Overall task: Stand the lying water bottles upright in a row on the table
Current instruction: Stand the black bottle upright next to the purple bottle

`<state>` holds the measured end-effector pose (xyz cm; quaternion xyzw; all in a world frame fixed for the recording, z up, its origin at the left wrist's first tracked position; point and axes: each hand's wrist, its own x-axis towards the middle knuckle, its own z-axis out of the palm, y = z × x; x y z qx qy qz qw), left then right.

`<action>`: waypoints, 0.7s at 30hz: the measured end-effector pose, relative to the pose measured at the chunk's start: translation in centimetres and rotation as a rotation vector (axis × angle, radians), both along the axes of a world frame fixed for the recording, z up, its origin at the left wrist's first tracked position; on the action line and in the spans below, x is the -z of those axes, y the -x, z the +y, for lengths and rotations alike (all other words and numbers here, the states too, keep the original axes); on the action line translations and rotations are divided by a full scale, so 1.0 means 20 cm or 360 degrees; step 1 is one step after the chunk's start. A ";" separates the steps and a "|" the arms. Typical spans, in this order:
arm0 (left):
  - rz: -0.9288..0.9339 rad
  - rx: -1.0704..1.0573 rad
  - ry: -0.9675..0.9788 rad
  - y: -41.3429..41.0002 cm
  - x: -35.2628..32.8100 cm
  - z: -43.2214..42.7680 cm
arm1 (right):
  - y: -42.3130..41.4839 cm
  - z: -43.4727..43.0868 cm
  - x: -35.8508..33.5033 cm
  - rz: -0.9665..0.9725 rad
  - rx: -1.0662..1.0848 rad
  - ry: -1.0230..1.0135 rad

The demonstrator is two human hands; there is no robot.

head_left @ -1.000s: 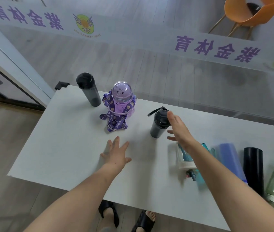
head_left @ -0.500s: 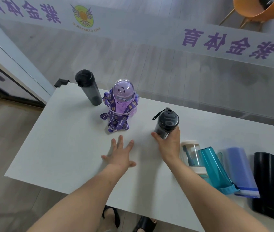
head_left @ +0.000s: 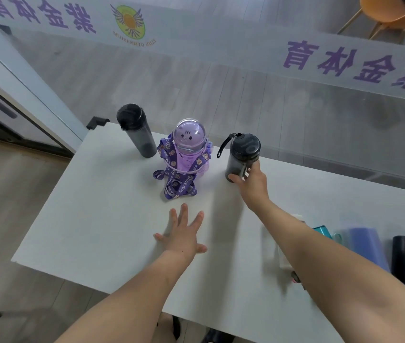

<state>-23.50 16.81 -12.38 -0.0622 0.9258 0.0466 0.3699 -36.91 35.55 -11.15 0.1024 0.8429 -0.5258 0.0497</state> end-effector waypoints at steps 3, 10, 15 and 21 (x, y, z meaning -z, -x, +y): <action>-0.0003 0.0013 0.0008 0.00 0.00 0.00 | 0.04 0.00 -0.01 -0.0016 -0.0032 -0.0009; -0.0003 0.0003 0.0001 0.00 0.01 0.00 | 0.05 0.02 0.00 -0.0040 -0.0065 -0.0027; 0.0000 0.0003 -0.0005 0.00 0.01 0.00 | 0.06 0.02 0.00 -0.0038 -0.0079 -0.0024; -0.0015 -0.0004 -0.0018 0.01 0.01 0.00 | 0.06 0.01 0.00 -0.0026 -0.0058 -0.0013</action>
